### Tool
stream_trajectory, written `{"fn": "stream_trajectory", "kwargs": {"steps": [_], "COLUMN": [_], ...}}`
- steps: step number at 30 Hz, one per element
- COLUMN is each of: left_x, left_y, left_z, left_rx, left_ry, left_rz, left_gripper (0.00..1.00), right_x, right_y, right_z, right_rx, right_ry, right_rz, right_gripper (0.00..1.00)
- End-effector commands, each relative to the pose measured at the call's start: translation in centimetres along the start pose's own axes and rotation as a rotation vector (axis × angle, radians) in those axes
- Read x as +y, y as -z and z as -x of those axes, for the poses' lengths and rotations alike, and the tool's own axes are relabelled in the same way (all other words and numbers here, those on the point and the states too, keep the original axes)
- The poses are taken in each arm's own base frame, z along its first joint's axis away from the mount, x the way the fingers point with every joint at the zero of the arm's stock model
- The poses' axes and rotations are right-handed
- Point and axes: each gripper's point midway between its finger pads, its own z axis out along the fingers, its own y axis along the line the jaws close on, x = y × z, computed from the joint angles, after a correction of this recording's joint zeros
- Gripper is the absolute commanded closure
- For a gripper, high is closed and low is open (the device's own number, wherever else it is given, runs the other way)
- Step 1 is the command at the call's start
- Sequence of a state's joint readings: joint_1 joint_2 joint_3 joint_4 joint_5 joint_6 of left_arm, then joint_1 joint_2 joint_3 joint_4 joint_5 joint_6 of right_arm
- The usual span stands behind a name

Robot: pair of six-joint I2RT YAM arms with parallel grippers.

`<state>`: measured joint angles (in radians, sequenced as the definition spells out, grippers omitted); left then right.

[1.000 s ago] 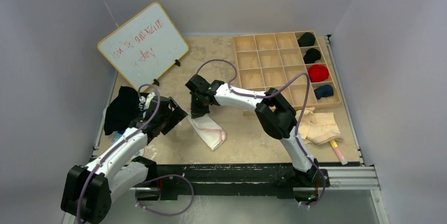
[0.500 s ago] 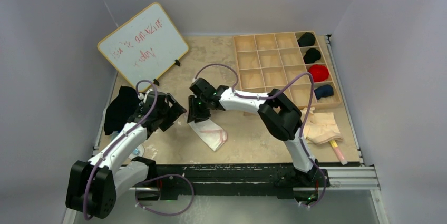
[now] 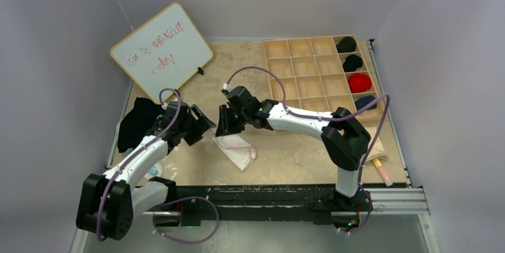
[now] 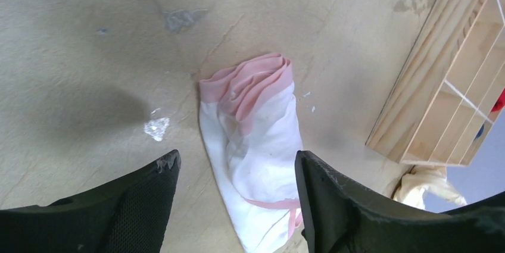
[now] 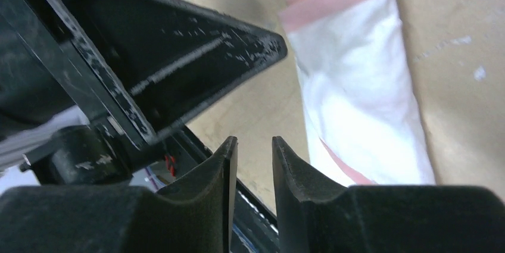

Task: Roll the underwear
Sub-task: Fold the underwear at the center of the board.

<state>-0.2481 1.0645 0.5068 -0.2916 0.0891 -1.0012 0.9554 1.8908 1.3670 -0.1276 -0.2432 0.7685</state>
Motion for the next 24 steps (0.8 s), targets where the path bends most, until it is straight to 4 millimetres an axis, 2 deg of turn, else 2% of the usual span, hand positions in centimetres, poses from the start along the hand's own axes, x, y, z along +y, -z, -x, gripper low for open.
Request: {"fn": "stream_trajectory", "kwargs": {"steps": [1,4,8,15,19,24], "left_x": [-2.7,-2.0,-0.7,0.0,1.5,3.3], "left_y": [0.0,-0.6,-1.9,-3.6,-4.4,-4.7], "left_z": [0.0,-0.8,-1.3,-0.7,-0.8,-0.9], "left_rx": [0.032,0.063,0.102,0.118,0.124,0.117], "left_ry": [-0.075,-0.094,-0.125,-0.161,-0.174,-0.188], "left_rz": [-0.133,-0.125,-0.061,0.005,0.077,0.140], "left_gripper": [0.33,0.38,0.40,0.50,0.58,0.69], "right_x": [-1.7,-2.9,-4.2,-6.7,-7.9,-10.7], "right_y": [1.6,1.5,1.3,1.1,0.4,0.1], "right_z": [-0.6,-1.6,-2.2,-2.2,-3.6,-5.7], "right_rx": [-0.029,0.005,0.018,0.068,0.144,0.197], "right_ry": [0.026,0.020,0.039,0.068,0.069,0.065], "right_rz": [-0.051,-0.076,-0.113,-0.180,-0.196,-0.277], "right_gripper": [0.72,0.78,0.80,0.82,0.84,0.84]}}
